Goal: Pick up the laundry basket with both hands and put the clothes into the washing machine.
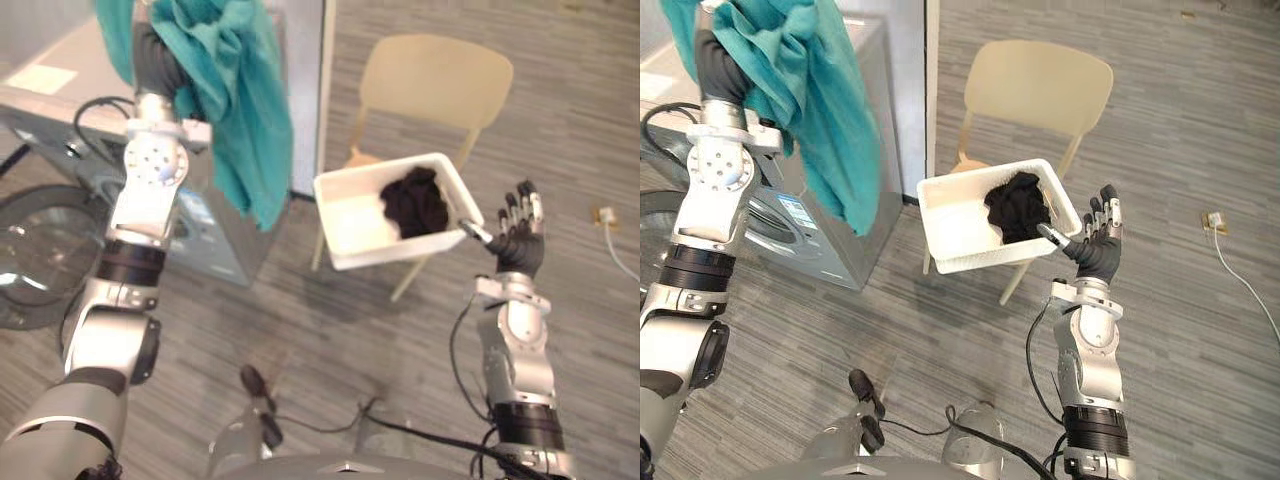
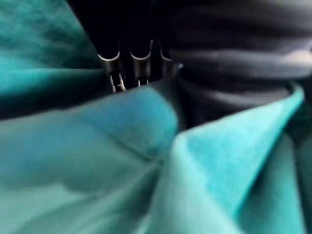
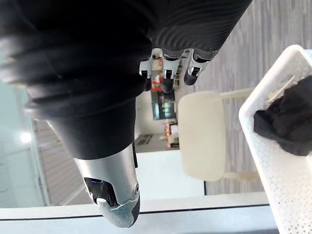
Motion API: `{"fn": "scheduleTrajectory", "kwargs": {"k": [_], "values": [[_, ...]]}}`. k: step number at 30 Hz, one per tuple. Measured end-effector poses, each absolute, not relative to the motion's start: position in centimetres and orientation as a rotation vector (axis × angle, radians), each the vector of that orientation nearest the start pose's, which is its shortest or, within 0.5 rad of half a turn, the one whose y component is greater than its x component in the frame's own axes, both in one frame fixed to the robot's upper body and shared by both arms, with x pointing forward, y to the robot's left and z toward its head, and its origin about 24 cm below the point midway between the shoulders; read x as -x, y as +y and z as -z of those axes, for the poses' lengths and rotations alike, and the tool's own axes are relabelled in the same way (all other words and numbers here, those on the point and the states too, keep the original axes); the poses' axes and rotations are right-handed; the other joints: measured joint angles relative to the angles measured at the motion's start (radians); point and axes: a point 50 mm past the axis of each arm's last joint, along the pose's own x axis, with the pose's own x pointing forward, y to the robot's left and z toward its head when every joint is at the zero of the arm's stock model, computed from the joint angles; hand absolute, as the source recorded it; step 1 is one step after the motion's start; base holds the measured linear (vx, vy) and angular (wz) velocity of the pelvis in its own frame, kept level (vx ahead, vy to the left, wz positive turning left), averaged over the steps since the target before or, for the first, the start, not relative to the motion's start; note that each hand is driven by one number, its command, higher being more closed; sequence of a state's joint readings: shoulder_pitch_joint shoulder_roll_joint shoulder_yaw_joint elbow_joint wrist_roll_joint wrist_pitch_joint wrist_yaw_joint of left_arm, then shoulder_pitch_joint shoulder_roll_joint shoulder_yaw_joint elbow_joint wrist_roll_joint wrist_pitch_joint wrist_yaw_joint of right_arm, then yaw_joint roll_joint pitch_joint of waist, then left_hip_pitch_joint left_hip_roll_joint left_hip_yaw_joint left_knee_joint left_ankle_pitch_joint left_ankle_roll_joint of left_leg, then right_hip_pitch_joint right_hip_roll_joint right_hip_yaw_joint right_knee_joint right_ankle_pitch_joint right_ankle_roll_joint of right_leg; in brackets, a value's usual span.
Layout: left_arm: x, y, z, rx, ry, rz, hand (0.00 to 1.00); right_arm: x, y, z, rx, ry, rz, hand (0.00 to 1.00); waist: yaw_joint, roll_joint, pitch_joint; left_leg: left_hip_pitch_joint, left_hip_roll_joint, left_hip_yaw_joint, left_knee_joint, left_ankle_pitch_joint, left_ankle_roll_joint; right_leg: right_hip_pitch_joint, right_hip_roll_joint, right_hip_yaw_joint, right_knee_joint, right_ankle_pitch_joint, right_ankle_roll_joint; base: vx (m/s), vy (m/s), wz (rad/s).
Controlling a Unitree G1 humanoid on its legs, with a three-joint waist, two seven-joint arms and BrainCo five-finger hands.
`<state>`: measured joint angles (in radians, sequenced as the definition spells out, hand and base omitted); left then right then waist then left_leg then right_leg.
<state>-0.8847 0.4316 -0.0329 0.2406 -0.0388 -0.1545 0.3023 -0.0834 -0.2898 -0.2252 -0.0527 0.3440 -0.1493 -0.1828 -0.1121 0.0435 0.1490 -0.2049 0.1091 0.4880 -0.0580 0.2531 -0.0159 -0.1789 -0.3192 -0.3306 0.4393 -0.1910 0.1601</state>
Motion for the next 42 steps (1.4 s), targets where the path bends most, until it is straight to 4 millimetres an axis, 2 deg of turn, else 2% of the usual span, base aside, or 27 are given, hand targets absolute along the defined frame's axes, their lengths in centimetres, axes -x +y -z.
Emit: {"fn": "scheduleTrajectory", "kwargs": {"k": [5,7,11,15,18,19,23,26,29,30,31,32,33,34,35,36,37,38,39,40,41,42], "values": [[-33.0,19.5,-29.8,-0.24,-0.913,-0.268,1.0,-25.8,-25.5,-10.1,-0.049,-0.297,0.355,0.0,0.011,0.006,-0.034,0.046,-0.008,-0.027,-0.014,0.006,0.007,0.075,0.007,-0.03,-0.036,0.0,0.006,0.05,-0.004,0.11],[-32.3,21.0,-28.5,-0.229,-0.892,-0.315,1.0,-25.8,-25.6,-10.1,-0.047,-0.294,0.356,0.0,0.013,0.017,-0.066,0.052,-0.01,-0.044,-0.017,0.006,0.006,0.096,0.009,-0.046,-0.045,-0.005,0.01,0.03,-0.022,0.17],[-31.5,22.7,-26.4,-0.226,-0.84,-0.367,1.0,-25.5,-25.5,-9.5,-0.04,-0.272,0.339,0.0,0.03,0.021,-0.082,0.072,-0.01,-0.079,-0.017,0.01,0.001,0.147,0.015,-0.082,-0.056,-0.016,0.009,0.03,-0.035,0.23],[-29.1,25.3,-24.3,-0.227,-0.808,-0.451,1.0,-24.8,-25.4,-8.3,-0.045,-0.226,0.337,0.0,0.065,0.019,-0.11,0.073,-0.005,-0.118,-0.017,0.015,-0.006,0.191,0.033,-0.117,-0.087,-0.018,0.009,0.03,-0.037,0.25],[-27.6,27.3,-22.7,-0.239,-0.765,-0.519,1.0,-24.8,-24.3,-7.7,-0.074,-0.207,0.3,0.0,0.091,0.012,-0.118,0.079,0.009,-0.134,-0.017,0.016,-0.012,0.217,0.059,-0.125,-0.111,-0.016,0.003,0.01,-0.046,0.13],[-26.7,28.1,-21.8,-0.245,-0.739,-0.55,1.0,-24.9,-23.5,-7.4,-0.083,-0.198,0.261,0.0,0.111,0.006,-0.124,0.079,0.019,-0.137,-0.018,0.016,-0.015,0.221,0.073,-0.125,-0.119,-0.016,0.0,0.0,-0.062,0.04],[-24.7,29.8,-19.3,-0.27,-0.655,-0.617,1.0,-25.1,-22.0,-6.9,-0.122,-0.184,0.219,0.0,0.135,-0.006,-0.141,0.07,0.035,-0.165,-0.018,0.014,-0.021,0.238,0.108,-0.129,-0.145,-0.018,-0.006,-0.01,-0.053,0.15],[-23.4,30.8,-16.9,-0.248,-0.573,-0.677,1.0,-25.2,-21.2,-6.8,-0.131,-0.177,0.17,0.0,0.166,-0.008,-0.151,0.032,0.044,-0.215,-0.018,0.011,-0.03,0.227,0.138,-0.147,-0.152,-0.018,-0.016,-0.03,-0.035,0.25],[-23.1,30.3,-16.0,-0.203,-0.549,-0.682,1.0,-25.2,-21.2,-6.8,-0.131,-0.177,0.168,0.0,0.17,-0.008,-0.15,-0.038,0.04,-0.295,-0.019,0.007,-0.053,0.211,0.155,-0.218,-0.132,-0.029,-0.034,-0.03,-0.038,0.85],[-23.4,29.5,-15.4,-0.16,-0.533,-0.664,1.0,-25.2,-21.2,-6.7,-0.131,-0.172,0.171,0.0,0.169,-0.011,-0.149,-0.065,0.039,-0.298,-0.017,-0.039,-0.096,0.209,0.159,-0.266,-0.128,-0.033,-0.037,-0.05,-0.075,1.47],[-24.1,28.2,-14.4,-0.096,-0.506,-0.625,1.0,-25.2,-21.4,-6.2,-0.132,-0.153,0.182,0.0,0.167,-0.054,-0.138,-0.096,0.038,-0.181,0.03,-0.195,-0.091,0.221,0.141,-0.298,-0.16,-0.034,-0.053,-0.05,-0.066,1.36],[-24.2,27.9,-14.3,-0.083,-0.502,-0.616,1.0,-25.2,-21.4,-6.1,-0.131,-0.15,0.186,0.0,0.169,-0.057,-0.137,-0.098,0.041,-0.149,0.04,-0.2,-0.061,0.226,0.135,-0.311,-0.16,-0.035,-0.055,-0.06,-0.026,1.32],[-24.7,26.8,-13.7,-0.035,-0.484,-0.575,1.0,-25.0,-21.8,-5.8,-0.132,-0.138,0.21,0.0,0.17,-0.066,-0.128,-0.103,0.069,0.019,0.122,-0.253,0.049,0.246,0.119,-0.362,-0.149,-0.045,-0.058,-0.02,-0.009,0.98],[-25.0,26.0,-13.4,0.01,-0.473,-0.546,1.0,-24.7,-22.1,-5.7,-0.126,-0.13,0.228,0.0,0.165,-0.06,-0.13,-0.095,0.094,0.131,0.149,-0.303,0.07,0.259,0.129,-0.401,-0.136,-0.056,-0.054,-0.01,-0.032,1.3],[-25.2,25.3,-13.1,0.049,-0.464,-0.517,1.0,-24.3,-22.4,-5.3,-0.117,-0.117,0.241,0.0,0.149,-0.065,-0.129,-0.098,0.128,0.237,0.202,-0.382,0.074,0.27,0.131,-0.417,-0.146,-0.057,-0.058,0.01,-0.002,1.22],[-25.4,24.5,-12.8,0.097,-0.457,-0.486,1.0,-23.9,-22.6,-4.7,-0.112,-0.09,0.253,0.0,0.143,-0.09,-0.117,-0.112,0.182,0.322,0.319,-0.386,0.126,0.278,0.095,-0.459,-0.15,-0.051,-0.063,0.03,0.043,0.89],[-25.4,24.1,-12.4,0.128,-0.442,-0.47,1.0,-23.3,-22.4,-4.0,-0.119,-0.057,0.264,0.0,0.144,-0.085,-0.122,-0.097,0.227,0.337,0.464,-0.373,0.16,0.279,0.075,-0.465,-0.148,-0.046,-0.057,0.04,0.073,0.48],[-25.5,23.9,-12.3,0.149,-0.437,-0.46,1.0,-23.0,-22.3,-3.6,-0.109,-0.039,0.269,0.0,0.14,-0.095,-0.118,-0.083,0.244,0.335,0.52,-0.374,0.159,0.283,0.07,-0.469,-0.149,-0.043,-0.051,0.09,0.064,0.17],[-25.6,23.4,-12.1,0.182,-0.432,-0.434,1.0,-22.3,-22.4,-2.9,-0.093,-0.006,0.271,0.0,0.135,-0.082,-0.125,-0.053,0.262,0.336,0.561,-0.369,0.15,0.289,0.071,-0.476,-0.146,-0.036,-0.039,0.14,0.106,0.53],[-26.0,22.4,-12.2,0.206,-0.435,-0.381,1.0,-21.5,-22.4,-1.6,-0.086,0.058,0.289,0.0,0.108,-0.071,-0.129,-0.044,0.234,0.312,0.526,-0.373,0.086,0.285,0.06,-0.505,-0.132,-0.029,-0.017,0.15,0.137,0.54],[-26.1,22.2,-12.3,0.22,-0.439,-0.365,1.0,-21.3,-22.1,-0.9,-0.094,0.086,0.29,0.0,0.102,-0.086,-0.121,-0.046,0.216,0.315,0.509,-0.368,0.094,0.285,0.051,-0.513,-0.134,-0.02,-0.019,0.17,0.208,0.7],[-26.3,21.5,-12.0,0.252,-0.428,-0.334,1.0,-20.6,-21.6,0.0,-0.097,0.133,0.292,0.0,0.088,-0.105,-0.123,-0.062,0.171,0.305,0.467,-0.362,0.092,0.285,0.045,-0.542,-0.159,0.001,-0.008,0.11,0.17,0.58]]}}
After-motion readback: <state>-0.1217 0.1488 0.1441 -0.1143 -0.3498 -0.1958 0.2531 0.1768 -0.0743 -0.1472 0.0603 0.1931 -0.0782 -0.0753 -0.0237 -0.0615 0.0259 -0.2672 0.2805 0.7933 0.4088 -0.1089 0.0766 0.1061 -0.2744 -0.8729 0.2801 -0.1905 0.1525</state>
